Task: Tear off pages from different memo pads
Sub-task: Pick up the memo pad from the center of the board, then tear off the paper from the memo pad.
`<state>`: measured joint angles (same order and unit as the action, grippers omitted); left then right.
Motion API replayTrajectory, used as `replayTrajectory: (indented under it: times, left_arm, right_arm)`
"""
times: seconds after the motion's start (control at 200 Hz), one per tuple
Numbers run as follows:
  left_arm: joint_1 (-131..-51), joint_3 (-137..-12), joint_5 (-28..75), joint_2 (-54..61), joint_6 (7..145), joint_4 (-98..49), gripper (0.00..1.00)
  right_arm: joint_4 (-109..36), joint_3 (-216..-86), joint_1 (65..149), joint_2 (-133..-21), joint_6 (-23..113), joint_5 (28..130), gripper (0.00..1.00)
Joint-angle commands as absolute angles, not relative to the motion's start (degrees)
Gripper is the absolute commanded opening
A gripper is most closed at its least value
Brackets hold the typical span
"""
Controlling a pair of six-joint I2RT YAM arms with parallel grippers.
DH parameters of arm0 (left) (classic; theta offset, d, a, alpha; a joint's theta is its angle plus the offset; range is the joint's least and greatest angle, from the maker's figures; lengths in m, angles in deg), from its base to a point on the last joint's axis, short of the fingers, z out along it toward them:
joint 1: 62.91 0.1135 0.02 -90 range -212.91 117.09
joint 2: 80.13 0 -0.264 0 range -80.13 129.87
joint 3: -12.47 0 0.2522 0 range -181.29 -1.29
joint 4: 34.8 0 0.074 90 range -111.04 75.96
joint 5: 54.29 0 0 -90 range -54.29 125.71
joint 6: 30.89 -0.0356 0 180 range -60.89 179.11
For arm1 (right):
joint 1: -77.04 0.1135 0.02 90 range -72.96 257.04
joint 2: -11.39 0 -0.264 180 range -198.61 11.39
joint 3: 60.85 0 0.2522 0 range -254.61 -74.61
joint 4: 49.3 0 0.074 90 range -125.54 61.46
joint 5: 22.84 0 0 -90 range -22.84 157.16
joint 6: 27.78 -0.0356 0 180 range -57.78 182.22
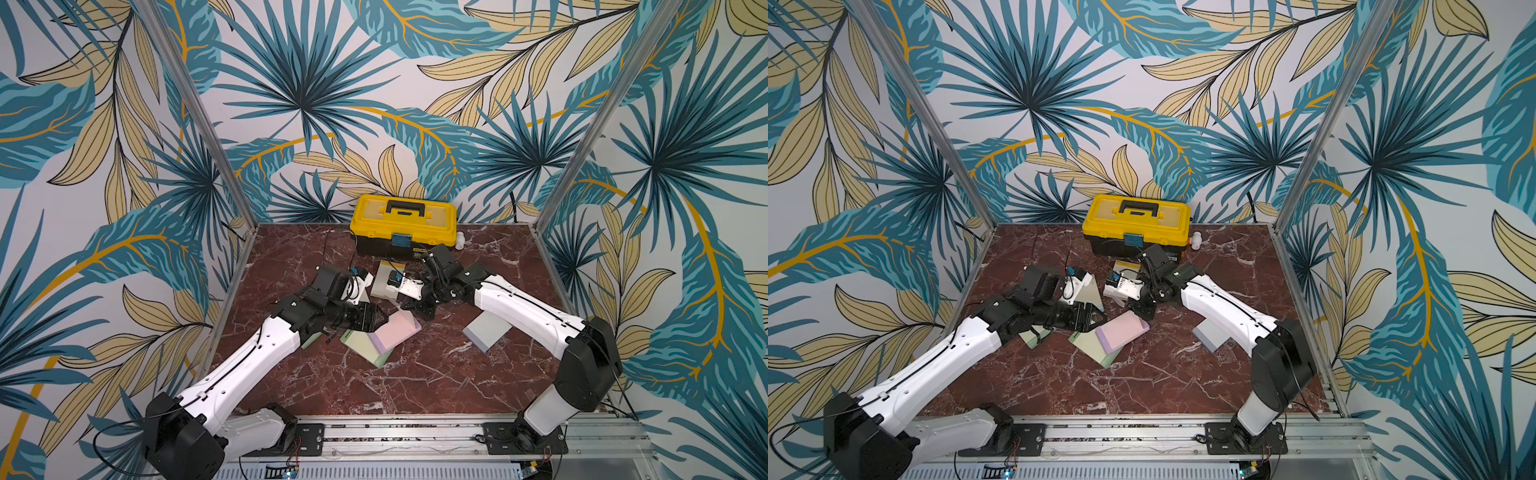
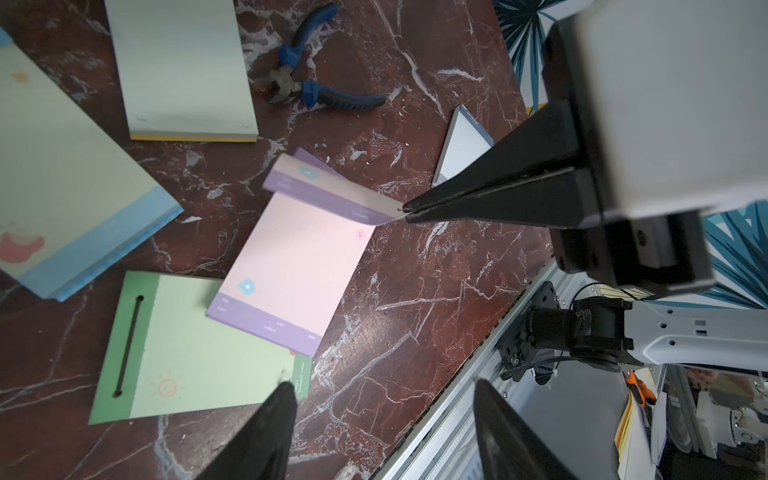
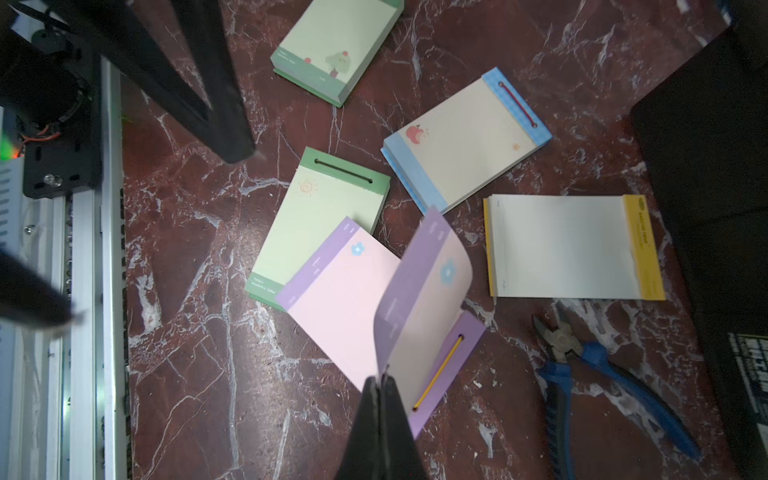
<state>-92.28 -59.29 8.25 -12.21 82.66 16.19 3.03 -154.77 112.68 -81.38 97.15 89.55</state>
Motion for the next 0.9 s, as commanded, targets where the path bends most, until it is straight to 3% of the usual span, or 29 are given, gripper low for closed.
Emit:
replayTrajectory:
  times: [0.0, 0.155, 0.366, 0.596, 0.721, 0.897]
  left_arm:
    - [-90.92, -61.17, 4.91, -11.07, 78.97, 15.01, 0.70]
    - [-90.22, -62.48, -0.25, -8.05, 75.51, 17.14, 0.72]
    - [-90.25, -61.27, 0.72, -9.88, 69.85, 16.49, 0.67]
    - [-90.20, -59.26, -1.24, -14.63, 65.74, 4.53, 0.76]
    - [-90.31, -59.05, -1.78, -14.10, 64.09, 2.35, 0.87]
    - [-90.32, -57.74, -1.58, -12.33, 64.90, -2.08, 0.88]
  right_arm:
    - [4.73, -158.83, 112.03, -77.83, 98.77, 93.34, 0.00]
    - [6.43, -163.80, 111.18, -76.94, 98.52, 94.83, 0.00]
    - [10.60, -171.44, 110.01, -76.55, 99.50, 98.56, 0.00]
    - [12.48, -174.18, 108.61, -73.78, 102.54, 103.95, 0.00]
    - [13.14, -176.86, 108.24, -73.56, 101.91, 106.38, 0.00]
    - [13.67, -180.27, 108.23, -74.13, 99.83, 108.81, 0.00]
